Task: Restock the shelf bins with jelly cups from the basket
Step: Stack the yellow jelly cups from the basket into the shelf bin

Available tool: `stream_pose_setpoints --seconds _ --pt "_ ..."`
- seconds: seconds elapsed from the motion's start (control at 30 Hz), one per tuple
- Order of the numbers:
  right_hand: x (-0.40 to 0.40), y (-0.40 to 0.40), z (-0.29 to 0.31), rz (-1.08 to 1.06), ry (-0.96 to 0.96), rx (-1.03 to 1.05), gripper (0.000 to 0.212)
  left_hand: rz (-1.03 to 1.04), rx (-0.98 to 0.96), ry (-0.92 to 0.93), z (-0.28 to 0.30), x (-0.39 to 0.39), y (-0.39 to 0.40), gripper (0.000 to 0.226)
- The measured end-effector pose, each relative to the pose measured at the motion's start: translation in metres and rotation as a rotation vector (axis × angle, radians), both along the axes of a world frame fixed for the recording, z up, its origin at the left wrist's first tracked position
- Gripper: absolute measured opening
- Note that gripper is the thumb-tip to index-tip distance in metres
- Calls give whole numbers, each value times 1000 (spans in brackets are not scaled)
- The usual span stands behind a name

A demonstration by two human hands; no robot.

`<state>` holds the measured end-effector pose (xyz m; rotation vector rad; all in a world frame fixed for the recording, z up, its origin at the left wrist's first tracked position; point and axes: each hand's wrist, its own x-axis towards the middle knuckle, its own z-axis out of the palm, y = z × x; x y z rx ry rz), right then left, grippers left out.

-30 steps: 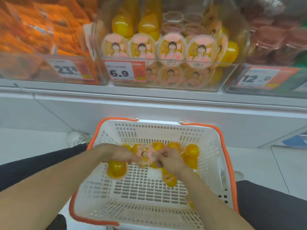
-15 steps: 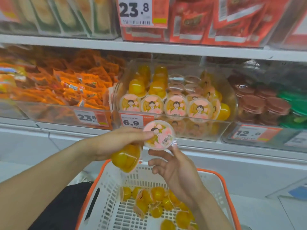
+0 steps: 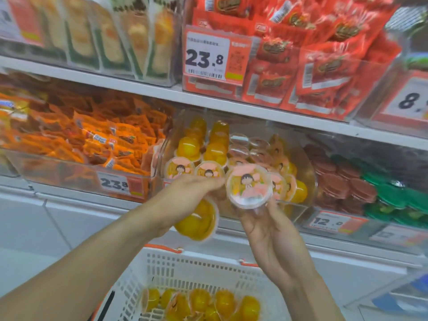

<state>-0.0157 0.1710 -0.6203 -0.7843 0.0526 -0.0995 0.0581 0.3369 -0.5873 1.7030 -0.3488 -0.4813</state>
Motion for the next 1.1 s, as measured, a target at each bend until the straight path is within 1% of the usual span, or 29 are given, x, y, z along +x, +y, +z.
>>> stream_pose_setpoints --seconds 0.07,0.1,0.13,0.17,0.23,0.3,0.33,0.4,0.47,0.57,0.63,0.7,0.73,0.8,0.87,0.93,0.97,1.03,1.1 --pt "12 -13 12 -75 -31 -151 44 91 36 2 0 2 1 31" --pt "18 -19 19 -142 -29 -276 41 116 47 -1 1 3 3 30" --pt "24 -24 27 -225 -18 -460 37 129 51 -3 2 4 5 28" --pt "31 -29 34 -312 -7 -687 33 138 52 -6 4 5 6 26" --pt "46 -38 47 -427 -30 -1093 30 152 64 -7 7 6 9 26" --pt "66 -46 56 -488 -6 -1394 32 171 68 1 7 7 10 23" --pt "79 -48 58 -513 38 -1534 35 178 70 5 5 7 9 23" --pt "105 -51 57 -511 148 -1735 38 180 73 12 1 7 8 24" --pt "129 -49 52 -469 219 -1857 38 178 85 10 -2 7 6 26" --pt "163 -46 43 -390 226 -2092 40 195 67 24 -7 7 7 29" --pt "188 -44 45 -326 312 -2143 45 209 59 34 -11 8 8 30" --pt "213 -45 47 -320 398 -2111 38 221 56 42 -12 11 10 28" --pt "221 -45 48 -319 417 -2119 32 228 59 41 -12 13 11 27" --pt "235 -49 46 -320 430 -2127 28 234 64 36 -11 16 10 28" --pt "242 -48 45 -335 439 -2112 31 251 45 58 -9 17 8 26" --pt "250 -53 41 -374 413 -2078 33 261 24 91 -8 16 5 23" --pt "256 -55 36 -381 368 -2057 32 259 11 104 -8 15 3 22" --pt "259 -61 33 -309 346 -2009 32 261 -3 125 -7 14 0 21" --pt "252 -62 35 -244 323 -2014 41 281 -25 136 -6 13 -2 20"
